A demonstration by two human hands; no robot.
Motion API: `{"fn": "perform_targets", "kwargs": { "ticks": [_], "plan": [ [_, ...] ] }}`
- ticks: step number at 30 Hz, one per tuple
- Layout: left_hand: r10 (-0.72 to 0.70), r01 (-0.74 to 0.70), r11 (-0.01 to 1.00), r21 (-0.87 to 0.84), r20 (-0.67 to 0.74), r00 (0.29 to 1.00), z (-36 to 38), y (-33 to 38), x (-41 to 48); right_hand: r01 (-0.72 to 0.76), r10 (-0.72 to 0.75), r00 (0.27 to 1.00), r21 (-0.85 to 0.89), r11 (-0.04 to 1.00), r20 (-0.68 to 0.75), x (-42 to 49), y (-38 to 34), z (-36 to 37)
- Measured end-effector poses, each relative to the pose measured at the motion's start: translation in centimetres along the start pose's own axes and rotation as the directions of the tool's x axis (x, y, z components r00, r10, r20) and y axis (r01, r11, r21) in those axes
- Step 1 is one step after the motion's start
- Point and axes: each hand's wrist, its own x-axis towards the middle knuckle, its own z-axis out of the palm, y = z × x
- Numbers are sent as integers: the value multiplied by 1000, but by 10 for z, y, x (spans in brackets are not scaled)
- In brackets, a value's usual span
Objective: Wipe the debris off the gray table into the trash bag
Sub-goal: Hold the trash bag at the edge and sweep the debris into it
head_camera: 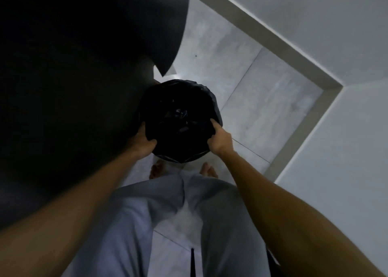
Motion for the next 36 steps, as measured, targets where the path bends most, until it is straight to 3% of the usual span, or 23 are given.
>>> {"fn": "perform_targets", "kwargs": {
  "ticks": [6, 8, 10, 13, 15, 20, 25, 36],
  "plan": [
    [109, -109, 994, -22, -19, 994, -10, 23, -56, -11, 18, 997, 84, 996, -79, -66, -4, -36],
    [153, -137, 982, 128, -125, 980, -18, 36, -90, -11, 20, 996, 102, 995, -87, -101, -6, -56],
    [227, -118, 936, 332, -310, 923, -25, 47, -130, -17, 28, 996, 122, 992, -88, -139, -12, -75],
    [284, -137, 922, 362, -394, 874, -40, 61, -193, -29, 43, 995, 151, 988, -87, -200, -27, -109],
    [278, -175, 932, 317, -319, 906, -54, 65, -231, -48, 63, 994, 170, 984, -84, -238, -37, -134],
    [236, -255, 966, -51, -239, 942, -90, 47, -317, -12, 21, 998, 152, 988, -56, -322, -59, -194],
    [297, -316, 942, -112, -159, 942, -98, 31, -384, 78, -73, 995, 77, 994, -70, -386, -67, -232],
    [285, -364, 901, -235, -312, 907, -103, 10, -452, 173, -166, 962, 18, 985, -216, -454, -93, -221]
  ]
}}
